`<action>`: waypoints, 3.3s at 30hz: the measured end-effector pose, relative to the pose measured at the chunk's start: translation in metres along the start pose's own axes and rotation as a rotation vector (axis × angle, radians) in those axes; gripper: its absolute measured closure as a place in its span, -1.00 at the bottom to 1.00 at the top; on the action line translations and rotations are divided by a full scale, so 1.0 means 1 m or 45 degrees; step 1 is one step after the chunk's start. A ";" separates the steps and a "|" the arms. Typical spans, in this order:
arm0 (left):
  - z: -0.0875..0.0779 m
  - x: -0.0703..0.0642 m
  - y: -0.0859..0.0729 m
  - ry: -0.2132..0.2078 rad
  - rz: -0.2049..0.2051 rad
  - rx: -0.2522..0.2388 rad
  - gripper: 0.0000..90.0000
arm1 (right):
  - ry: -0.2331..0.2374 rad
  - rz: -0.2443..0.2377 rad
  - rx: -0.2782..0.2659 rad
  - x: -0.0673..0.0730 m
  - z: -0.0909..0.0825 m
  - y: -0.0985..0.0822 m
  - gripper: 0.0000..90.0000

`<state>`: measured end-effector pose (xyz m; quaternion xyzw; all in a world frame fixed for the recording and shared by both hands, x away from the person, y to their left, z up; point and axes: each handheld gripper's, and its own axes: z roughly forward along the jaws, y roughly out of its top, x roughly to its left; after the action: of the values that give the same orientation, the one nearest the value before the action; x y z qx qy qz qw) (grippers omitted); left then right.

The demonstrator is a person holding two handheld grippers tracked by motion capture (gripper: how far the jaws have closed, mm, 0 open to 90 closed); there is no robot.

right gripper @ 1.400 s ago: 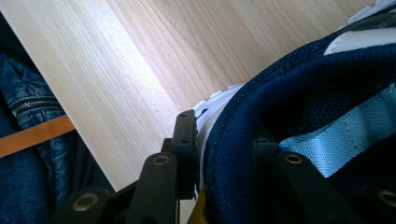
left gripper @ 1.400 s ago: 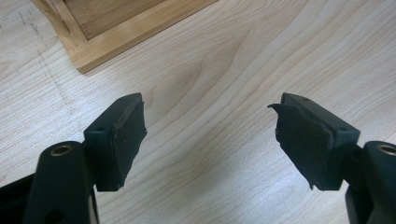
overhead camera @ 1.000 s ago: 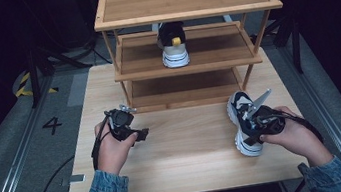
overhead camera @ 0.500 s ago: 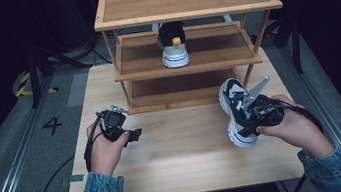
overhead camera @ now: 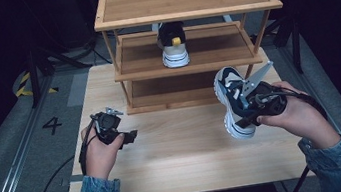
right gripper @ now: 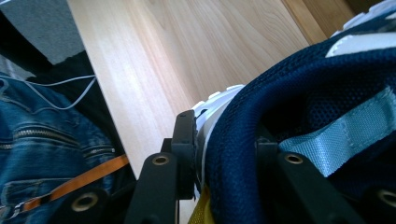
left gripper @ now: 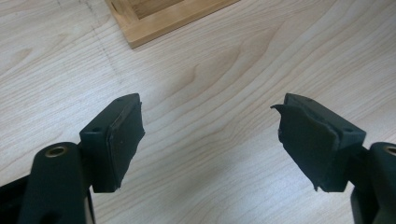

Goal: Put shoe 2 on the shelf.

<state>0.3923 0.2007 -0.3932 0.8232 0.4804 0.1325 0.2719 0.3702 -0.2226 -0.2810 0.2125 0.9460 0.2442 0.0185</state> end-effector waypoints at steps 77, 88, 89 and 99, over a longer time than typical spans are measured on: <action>-0.022 0.016 -0.056 0.096 -0.114 0.048 -0.55 | -0.284 -0.208 -0.209 -0.115 -0.020 0.139 0.02; -0.017 0.014 -0.046 0.076 -0.097 0.038 -0.55 | -0.382 -0.083 -0.518 -0.093 -0.058 0.106 0.02; -0.016 0.014 -0.045 0.072 -0.091 0.043 -0.55 | -0.386 -0.066 -0.529 -0.092 -0.059 0.102 0.03; -0.009 0.011 -0.036 0.057 -0.066 0.045 -0.56 | -0.422 0.124 -0.595 -0.093 -0.056 0.064 0.07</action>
<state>0.3673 0.2270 -0.4068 0.8120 0.5098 0.1352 0.2498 0.4720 -0.2363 -0.2078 0.2848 0.8368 0.4182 0.2094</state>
